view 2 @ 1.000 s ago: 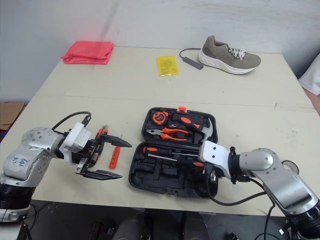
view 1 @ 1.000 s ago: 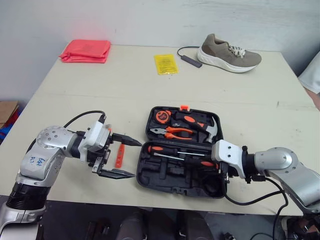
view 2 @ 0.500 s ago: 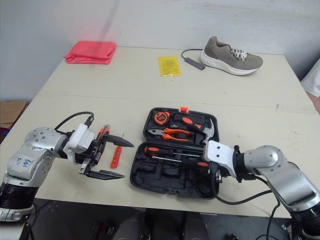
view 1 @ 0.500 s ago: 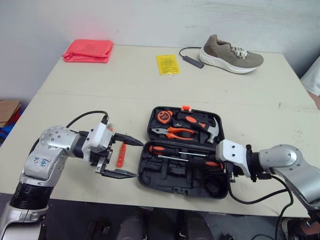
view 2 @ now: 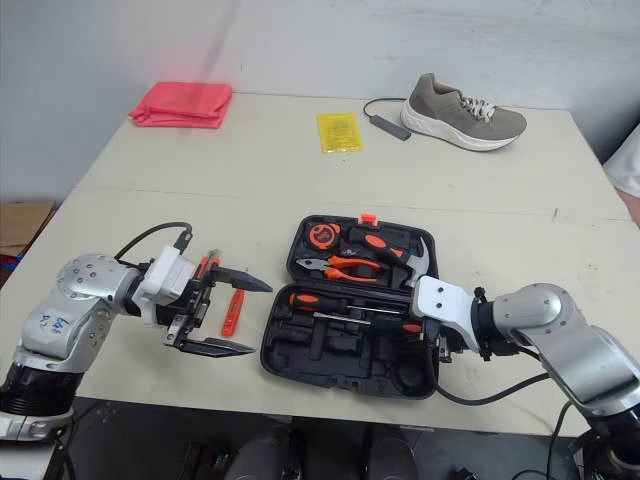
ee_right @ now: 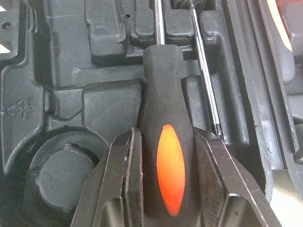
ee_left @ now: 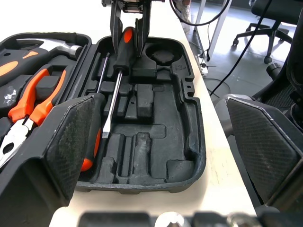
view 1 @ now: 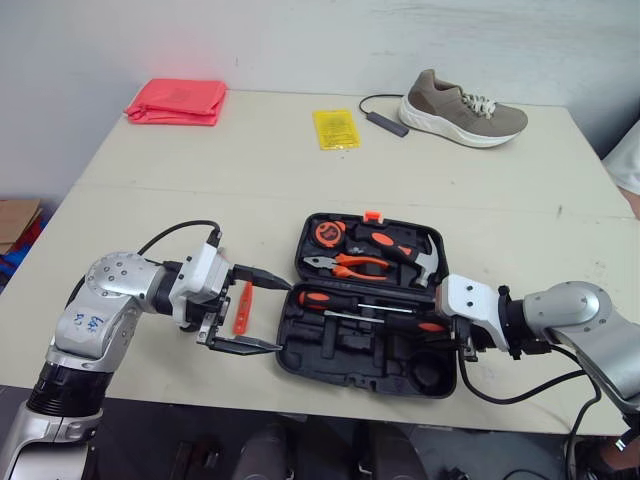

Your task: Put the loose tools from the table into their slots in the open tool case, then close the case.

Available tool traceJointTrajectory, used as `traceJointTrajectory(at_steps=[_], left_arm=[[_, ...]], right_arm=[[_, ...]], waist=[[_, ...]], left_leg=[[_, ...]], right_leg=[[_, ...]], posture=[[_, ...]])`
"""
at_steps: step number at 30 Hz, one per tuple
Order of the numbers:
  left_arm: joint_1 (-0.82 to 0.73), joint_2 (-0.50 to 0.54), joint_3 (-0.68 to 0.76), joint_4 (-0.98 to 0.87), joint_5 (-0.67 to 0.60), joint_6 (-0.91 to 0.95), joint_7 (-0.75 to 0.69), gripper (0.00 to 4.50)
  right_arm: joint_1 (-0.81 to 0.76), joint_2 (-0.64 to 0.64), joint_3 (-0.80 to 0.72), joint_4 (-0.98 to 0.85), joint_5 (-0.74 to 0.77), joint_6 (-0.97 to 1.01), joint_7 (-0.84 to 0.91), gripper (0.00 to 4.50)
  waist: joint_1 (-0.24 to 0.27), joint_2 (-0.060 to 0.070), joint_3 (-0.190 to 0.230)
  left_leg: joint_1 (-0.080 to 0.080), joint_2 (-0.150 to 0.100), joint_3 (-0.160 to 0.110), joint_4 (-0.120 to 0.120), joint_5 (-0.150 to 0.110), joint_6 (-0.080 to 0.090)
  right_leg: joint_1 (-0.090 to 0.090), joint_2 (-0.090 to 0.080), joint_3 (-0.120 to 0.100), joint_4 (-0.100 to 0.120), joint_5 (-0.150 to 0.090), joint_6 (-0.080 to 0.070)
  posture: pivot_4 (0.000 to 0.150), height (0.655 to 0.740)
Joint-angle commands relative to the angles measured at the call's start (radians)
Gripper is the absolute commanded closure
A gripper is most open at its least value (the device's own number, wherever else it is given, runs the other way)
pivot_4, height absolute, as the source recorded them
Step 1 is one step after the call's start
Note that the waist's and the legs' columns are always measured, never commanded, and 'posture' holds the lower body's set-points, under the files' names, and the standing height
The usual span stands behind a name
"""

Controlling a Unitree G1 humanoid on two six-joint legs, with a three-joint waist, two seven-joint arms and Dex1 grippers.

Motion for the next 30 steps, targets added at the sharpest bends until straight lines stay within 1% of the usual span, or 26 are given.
traceJointTrajectory(at_steps=[1, 4, 6, 7, 8, 9, 15, 19, 22, 26, 27, 28, 29, 30], left_arm=[[0.007, -0.002, 0.003, -0.019, 0.001, -0.006, 0.011, 0.00], [0.010, -0.001, 0.005, -0.018, -0.001, -0.009, 0.012, 0.00], [0.009, -0.002, 0.004, -0.017, -0.001, -0.010, 0.013, 0.00], [0.010, -0.002, 0.005, -0.017, -0.002, -0.009, 0.013, 0.00], [0.011, -0.001, 0.006, -0.018, -0.003, -0.009, 0.012, 0.00], [0.012, 0.000, 0.007, -0.018, -0.005, -0.008, 0.011, 0.00], [0.024, 0.010, 0.009, -0.024, -0.017, 0.007, -0.002, 0.00], [0.027, 0.013, 0.011, -0.022, -0.015, 0.006, -0.012, 0.00], [0.019, 0.006, 0.007, -0.017, -0.012, 0.004, -0.010, 0.00], [0.003, -0.015, -0.002, 0.001, 0.001, -0.016, 0.000, 0.00], [-0.002, -0.022, -0.002, 0.008, 0.002, -0.016, 0.008, 0.00], [-0.006, -0.027, 0.000, 0.014, 0.003, -0.015, 0.013, 0.00], [-0.008, -0.029, -0.002, 0.017, 0.002, -0.014, 0.012, 0.00], [-0.010, -0.031, -0.003, 0.019, 0.001, -0.013, 0.011, 0.00]], right_arm=[[0.013, -0.003, 0.030, 0.043, -0.043, 0.021, -0.013, 3.46], [0.015, 0.000, 0.032, 0.033, -0.031, 0.042, -0.018, 3.46], [0.019, -0.012, 0.027, 0.015, 0.001, 0.072, 0.007, 2.40], [0.018, -0.003, 0.018, 0.017, -0.005, 0.054, -0.005, 2.27], [0.015, -0.001, 0.011, 0.019, -0.009, 0.042, -0.008, 1.70], [0.013, -0.005, 0.002, 0.020, -0.010, 0.035, -0.007, 1.45], [-0.001, -0.077, -0.052, -0.015, 0.028, 0.075, 0.037, 1.45], [0.012, -0.100, -0.154, -0.033, 0.097, 0.065, 0.081, 1.45], [0.052, -0.037, -0.257, -0.043, 0.173, 0.013, 0.086, 1.45], [0.132, 0.143, -0.306, -0.062, 0.262, -0.089, 0.058, 1.45], [0.131, 0.197, -0.273, -0.042, 0.212, -0.182, 0.042, 1.66], [0.128, 0.231, -0.248, -0.025, 0.170, -0.252, 0.035, 1.98], [0.122, 0.272, -0.214, -0.018, 0.148, -0.278, 0.014, 2.32], [0.119, 0.296, -0.192, -0.013, 0.136, -0.290, -0.001, 2.79]], waist=[[0.000, 0.000, 0.000], [-0.001, 0.000, 0.000], [-0.001, 0.000, 0.000], [-0.001, 0.000, 0.000], [0.000, 0.000, 0.000], [0.000, 0.000, 0.000], [-0.001, 0.000, 0.000], [-0.002, 0.000, 0.000], [-0.002, 0.000, 0.000], [-0.001, -0.001, 0.000], [-0.001, 0.000, 0.000], [-0.001, 0.000, 0.000], [-0.003, 0.000, 0.000], [-0.004, 0.000, 0.000]], left_leg=[[0.000, 0.000, 0.000, 0.000, 0.000, 0.000], [0.000, 0.000, 0.000, 0.000, 0.000, 0.000], [0.000, 0.000, 0.000, 0.000, 0.000, 0.000], [0.000, 0.000, 0.000, 0.000, 0.000, 0.000], [0.000, 0.000, 0.000, 0.000, 0.000, 0.000], [0.000, 0.000, 0.000, 0.000, 0.000, 0.000], [0.000, 0.000, 0.000, 0.000, 0.000, 0.000], [0.000, 0.000, 0.000, 0.000, 0.000, 0.000], [0.000, 0.001, 0.000, -0.001, 0.000, 0.000], [0.000, 0.001, -0.001, -0.001, 0.000, -0.001], [0.000, 0.001, 0.000, 0.000, 0.000, -0.001], [0.000, 0.000, 0.000, -0.001, 0.000, 0.000], [0.000, 0.000, 0.000, 0.000, 0.000, 0.000], [0.000, 0.000, 0.001, 0.000, 0.000, 0.000]], right_leg=[[0.000, 0.000, 0.000, 0.000, 0.000, 0.000], [0.000, 0.000, 0.000, 0.000, 0.000, 0.000], [0.000, 0.000, 0.000, 0.000, 0.000, 0.000], [0.000, 0.000, 0.000, 0.000, 0.000, 0.000], [0.000, 0.000, 0.000, 0.000, 0.000, 0.000], [0.000, 0.000, 0.000, 0.000, 0.000, 0.000], [0.000, 0.000, 0.000, 0.000, 0.000, 0.000], [-0.001, 0.000, 0.000, 0.000, 0.000, 0.000], [-0.001, 0.000, 0.000, 0.000, 0.000, 0.000], [0.000, 0.001, -0.001, 0.000, 0.000, 0.000], [0.000, 0.001, 0.000, 0.000, 0.000, 0.000], [0.000, 0.001, 0.000, 0.001, 0.000, 0.000], [-0.001, 0.001, 0.000, 0.001, 0.000, 0.000], [-0.001, 0.001, 0.000, 0.001, 0.000, 0.000]], posture=[[0.150, 0.7400], [0.150, 0.7400], [0.150, 0.7400], [0.150, 0.7400], [0.150, 0.7400], [0.150, 0.7400], [0.150, 0.7400], [0.150, 0.7400], [0.150, 0.7400], [0.150, 0.7400], [0.150, 0.7400], [0.150, 0.7400], [0.150, 0.7400], [0.150, 0.7400]])
